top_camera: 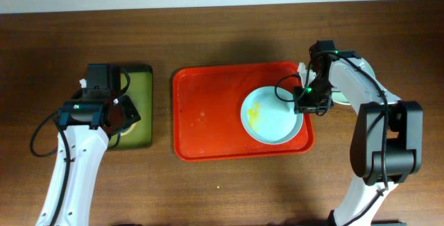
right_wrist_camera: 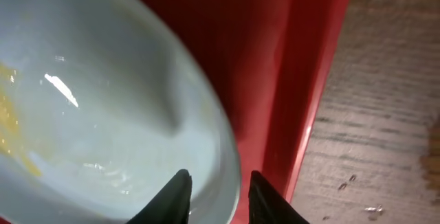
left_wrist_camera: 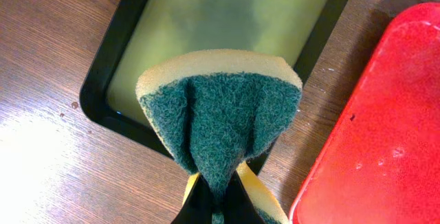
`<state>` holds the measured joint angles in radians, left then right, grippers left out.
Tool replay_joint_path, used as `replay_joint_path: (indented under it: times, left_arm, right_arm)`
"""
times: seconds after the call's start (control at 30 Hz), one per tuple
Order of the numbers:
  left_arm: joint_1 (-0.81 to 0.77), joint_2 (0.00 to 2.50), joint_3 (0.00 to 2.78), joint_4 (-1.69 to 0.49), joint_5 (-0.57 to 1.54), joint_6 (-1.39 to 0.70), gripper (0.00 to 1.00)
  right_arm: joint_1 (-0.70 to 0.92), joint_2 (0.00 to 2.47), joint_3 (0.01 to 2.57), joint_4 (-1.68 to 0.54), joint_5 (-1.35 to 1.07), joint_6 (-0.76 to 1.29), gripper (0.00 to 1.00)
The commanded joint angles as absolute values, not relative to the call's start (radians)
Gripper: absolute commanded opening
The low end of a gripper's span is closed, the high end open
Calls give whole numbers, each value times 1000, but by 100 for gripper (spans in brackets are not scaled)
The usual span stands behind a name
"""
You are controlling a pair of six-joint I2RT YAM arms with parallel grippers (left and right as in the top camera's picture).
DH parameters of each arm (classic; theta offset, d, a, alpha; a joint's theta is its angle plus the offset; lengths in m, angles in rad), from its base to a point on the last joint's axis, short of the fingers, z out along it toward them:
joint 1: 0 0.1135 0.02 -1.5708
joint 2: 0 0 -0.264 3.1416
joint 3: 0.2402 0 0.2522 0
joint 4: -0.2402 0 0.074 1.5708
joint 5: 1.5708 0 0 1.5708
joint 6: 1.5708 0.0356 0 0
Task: Clean dirty plates on tray and stack at the side
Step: 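Move the right gripper to the light blue plate and grasp its rim, then hold the light blue plate with right gripper and scrub it with left sponge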
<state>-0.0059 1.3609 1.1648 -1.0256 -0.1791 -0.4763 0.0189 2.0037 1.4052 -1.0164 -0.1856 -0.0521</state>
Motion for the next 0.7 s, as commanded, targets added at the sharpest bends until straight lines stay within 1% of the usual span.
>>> replay_joint_path:
  times: [0.0, 0.07, 0.1, 0.3, 0.43, 0.53, 0.6, 0.67]
  left_arm:
    - [-2, 1342, 1177, -1023, -171, -485, 0]
    - [-2, 1342, 1177, -1023, -171, -485, 0]
    - [-2, 1342, 1177, -1023, -171, -485, 0]
    - [-2, 1342, 1177, -1018, -143, -485, 0]
    - [-2, 1342, 1177, -1003, -94, -475, 0]
    - [-7, 1342, 1170, -976, 10, -409, 0]
    - [-24, 1343, 1155, -945, 91, -369, 0]
    - [-49, 1345, 1143, -931, 128, -368, 0]
  right_arm:
    - [13, 2040, 1397, -1014, -184, -44, 29]
    - [13, 2064, 1397, -1017, -199, -44, 28]
    - [13, 2067, 1397, -1017, -213, -44, 25]
    - [16, 2072, 1397, -1016, -343, -45, 17]
    - [60, 2072, 1396, -1015, -413, -45, 4]
    - [129, 2072, 1396, -992, -419, -44, 4]
    - [183, 2074, 1396, -954, -408, 16, 4]
    - [229, 2078, 1396, -904, -408, 75, 4]
